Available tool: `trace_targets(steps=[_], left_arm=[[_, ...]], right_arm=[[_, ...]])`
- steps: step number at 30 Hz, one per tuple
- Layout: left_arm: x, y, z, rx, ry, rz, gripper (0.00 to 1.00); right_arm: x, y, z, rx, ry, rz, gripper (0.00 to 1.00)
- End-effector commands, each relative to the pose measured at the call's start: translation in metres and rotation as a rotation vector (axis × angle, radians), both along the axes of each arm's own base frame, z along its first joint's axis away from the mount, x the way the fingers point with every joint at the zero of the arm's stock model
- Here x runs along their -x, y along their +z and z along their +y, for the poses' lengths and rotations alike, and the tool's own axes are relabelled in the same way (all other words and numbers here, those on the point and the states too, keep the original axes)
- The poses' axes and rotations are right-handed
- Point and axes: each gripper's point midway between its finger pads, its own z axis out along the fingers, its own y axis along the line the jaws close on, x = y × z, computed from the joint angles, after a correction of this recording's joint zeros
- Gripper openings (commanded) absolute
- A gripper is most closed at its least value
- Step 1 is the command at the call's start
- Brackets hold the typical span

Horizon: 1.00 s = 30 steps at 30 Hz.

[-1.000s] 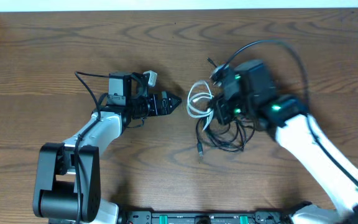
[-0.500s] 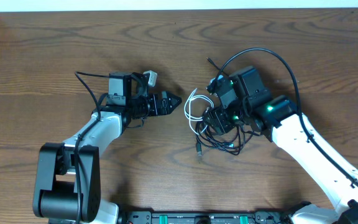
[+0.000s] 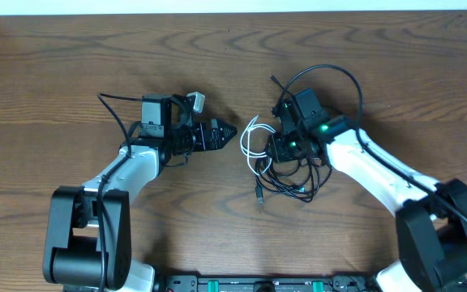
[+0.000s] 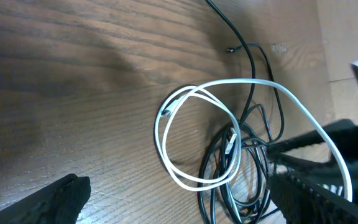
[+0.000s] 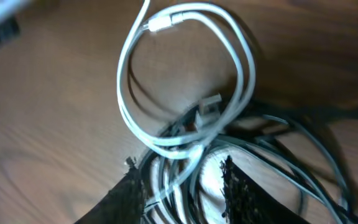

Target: Untangle cables

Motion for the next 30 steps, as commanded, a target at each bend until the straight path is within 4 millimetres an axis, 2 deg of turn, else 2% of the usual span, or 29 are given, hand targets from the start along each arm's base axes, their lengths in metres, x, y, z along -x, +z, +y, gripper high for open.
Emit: trace_targets(steps=[1, 5, 9, 11, 14, 18, 19, 20, 21, 22, 24, 27, 28, 30], left_arm=[[-0.002, 0.004, -0.001, -0.003, -0.009, -0.020, 0.99], [-0.002, 0.004, -0.001, -0.003, -0.009, -0.020, 0.99], [-0.002, 0.004, -0.001, -0.003, -0.009, -0.020, 0.99], [-0.002, 0.004, -0.001, -0.003, -0.009, -0.020, 0.99], [-0.002, 0.004, -0.001, -0.003, -0.009, -0.020, 0.99], [-0.002, 0.004, -0.001, -0.003, -0.009, -0.020, 0.99], [-0.002, 0.004, -0.001, -0.003, -0.009, -0.020, 0.99], [-0.002, 0.004, -0.001, -0.003, -0.009, -0.020, 0.99], [-0.002, 0.004, -0.001, -0.003, -0.009, -0.020, 0.99], [-0.002, 0.004, -0.001, -0.003, -0.009, -0.020, 0.99], [-0.002, 0.004, -0.001, -0.003, -0.009, -0.020, 0.99], [-0.002, 0.004, -0.001, -0.003, -0.009, -0.020, 0.99], [-0.002, 0.004, -0.001, -0.003, -0.009, -0.020, 0.99], [-0.002, 0.004, -0.001, -0.003, -0.009, -0.020, 0.99]], right_arm=[[-0.005, -0.004, 0.005, -0.062, -0.153, 0.084, 0.43], [-0.004, -0.021, 0.003, -0.056, -0.247, 0.159, 0.47], [-0.005, -0.037, 0.005, -0.055, -0.305, 0.204, 0.59], [-0.012, -0.039, 0.007, -0.071, -0.305, 0.183, 0.58], [-0.029, -0.036, 0.017, -0.122, -0.292, 0.119, 0.46], [-0.046, -0.029, 0.026, -0.166, -0.268, 0.038, 0.07], [-0.049, -0.027, 0.027, -0.175, -0.265, 0.026, 0.01], [-0.051, -0.025, 0.030, -0.185, -0.246, 0.009, 0.01], [-0.054, -0.011, 0.043, -0.242, -0.128, -0.056, 0.01], [-0.054, 0.016, 0.061, -0.335, 0.028, -0.144, 0.01], [-0.053, 0.040, 0.067, -0.374, 0.106, -0.216, 0.01], [-0.053, 0.074, 0.064, -0.352, 0.187, -0.353, 0.01], [-0.058, 0.085, 0.055, -0.295, 0.173, -0.417, 0.01], [-0.066, 0.086, 0.041, -0.219, 0.115, -0.446, 0.01]])
